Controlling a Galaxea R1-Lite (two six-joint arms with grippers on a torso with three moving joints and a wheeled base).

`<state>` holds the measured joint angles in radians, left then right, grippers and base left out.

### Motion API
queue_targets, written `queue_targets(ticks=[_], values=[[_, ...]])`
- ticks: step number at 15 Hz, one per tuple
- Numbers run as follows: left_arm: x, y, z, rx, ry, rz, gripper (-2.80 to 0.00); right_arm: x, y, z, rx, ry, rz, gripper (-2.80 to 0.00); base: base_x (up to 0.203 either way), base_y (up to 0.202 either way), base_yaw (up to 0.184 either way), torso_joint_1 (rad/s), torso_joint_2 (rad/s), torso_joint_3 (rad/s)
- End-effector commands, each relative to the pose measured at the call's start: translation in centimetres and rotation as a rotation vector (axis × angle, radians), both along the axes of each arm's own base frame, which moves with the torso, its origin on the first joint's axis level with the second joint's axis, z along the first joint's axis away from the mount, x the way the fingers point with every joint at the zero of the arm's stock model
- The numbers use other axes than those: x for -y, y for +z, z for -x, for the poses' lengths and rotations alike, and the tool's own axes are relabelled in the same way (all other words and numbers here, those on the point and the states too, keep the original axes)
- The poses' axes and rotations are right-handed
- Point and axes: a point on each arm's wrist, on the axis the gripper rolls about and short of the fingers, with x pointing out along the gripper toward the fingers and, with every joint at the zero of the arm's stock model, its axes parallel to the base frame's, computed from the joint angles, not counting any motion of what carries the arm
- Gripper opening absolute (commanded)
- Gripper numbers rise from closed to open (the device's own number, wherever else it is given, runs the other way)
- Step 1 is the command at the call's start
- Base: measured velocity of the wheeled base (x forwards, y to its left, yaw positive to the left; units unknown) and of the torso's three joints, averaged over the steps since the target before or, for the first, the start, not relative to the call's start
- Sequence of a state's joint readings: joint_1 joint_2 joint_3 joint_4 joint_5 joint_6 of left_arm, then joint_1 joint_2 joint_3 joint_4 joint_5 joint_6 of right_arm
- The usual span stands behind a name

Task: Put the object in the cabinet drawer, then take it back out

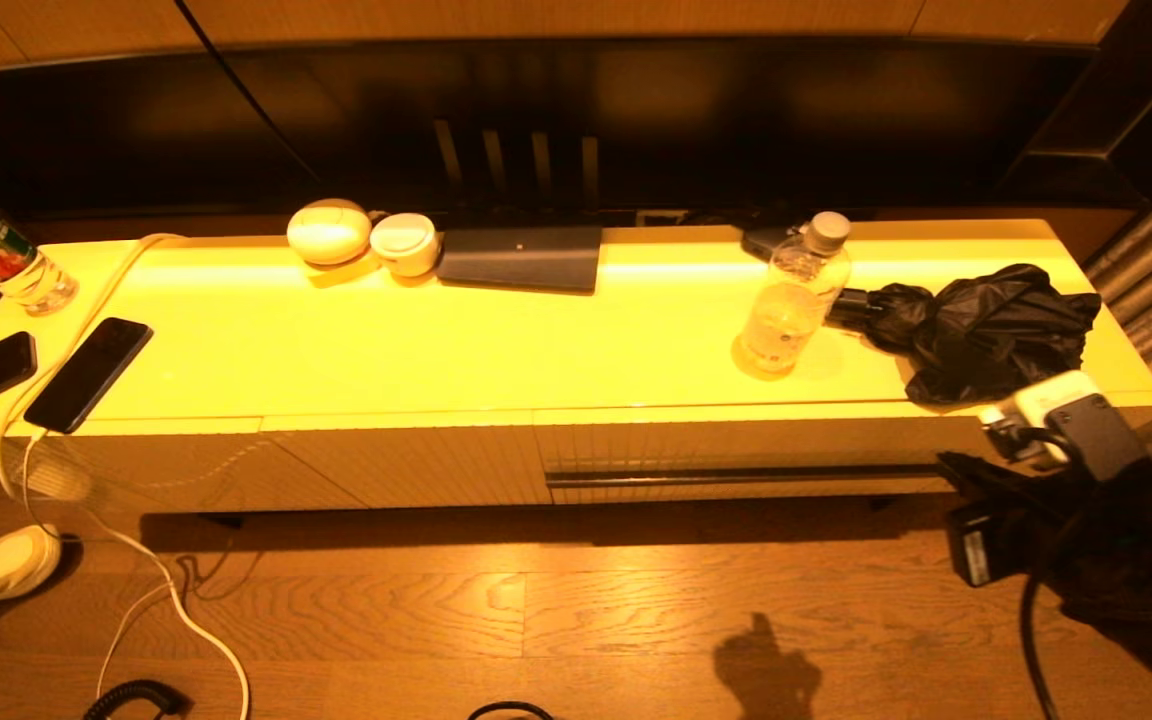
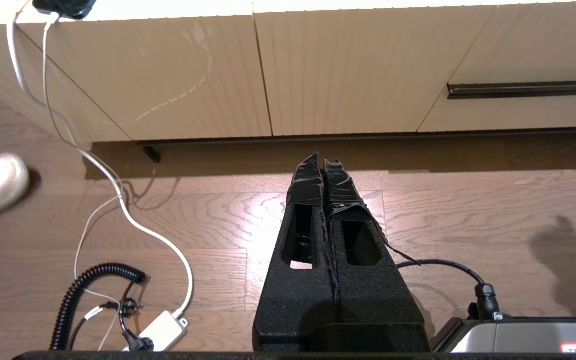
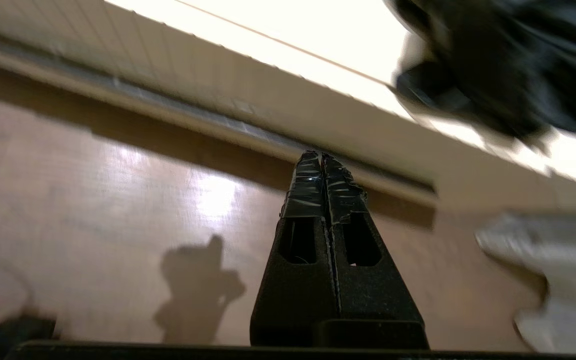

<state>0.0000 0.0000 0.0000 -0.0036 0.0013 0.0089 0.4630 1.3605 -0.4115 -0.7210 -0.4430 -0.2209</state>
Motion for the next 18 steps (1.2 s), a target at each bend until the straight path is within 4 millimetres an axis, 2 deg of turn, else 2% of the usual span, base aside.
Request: queue_targets(ticks=[1,4,6,9,11,12,14,18], values=[[0.0,0.0,0.0,-0.001,0.000,0.000,-2.80,4.2,1.7,7.2,-0.160,-0.052,0.049,-2.80,0.000,0.000,0.000,0.000,0.00,0.000],[0.0,0.0,0.0,-0.001,0.000,0.000,-2.80,7.3,3.0,12.8,-0.195,-0.166,0.003,-2.80,0.000,0.000,0.000,0.000,0.00,0.000],[0.0,0.0,0.0,-0.001,0.000,0.000,-2.80,8.6,3.1,16.9,-0.098,-0.204,-0.051,-2.80,0.000,0.000,0.000,0.000,0.00,0.000],[0.0,0.0,0.0,-0.001,0.000,0.000,-2.80,9.1,1.3,22.7,0.048,-0.252,-0.090,-2.80,0.000,0.000,0.000,0.000,0.00,0.000],[0.0,0.0,0.0,-0.001,0.000,0.000,-2.80,8.9,-0.9,25.2,0.099,-0.262,-0.102,-2.80,0.000,0.000,0.000,0.000,0.00,0.000],[0.0,0.0,0.0,-0.001,0.000,0.000,-2.80,8.8,-2.4,25.9,0.105,-0.260,-0.102,-2.80,0.000,0.000,0.000,0.000,0.00,0.000],[0.0,0.0,0.0,-0.001,0.000,0.000,-2.80,8.6,-5.3,25.2,0.038,-0.263,-0.104,-2.80,0.000,0.000,0.000,0.000,0.00,0.000],[0.0,0.0,0.0,-0.001,0.000,0.000,-2.80,8.5,-6.8,23.9,0.033,-0.263,-0.179,-2.80,0.000,0.000,0.000,0.000,0.00,0.000]])
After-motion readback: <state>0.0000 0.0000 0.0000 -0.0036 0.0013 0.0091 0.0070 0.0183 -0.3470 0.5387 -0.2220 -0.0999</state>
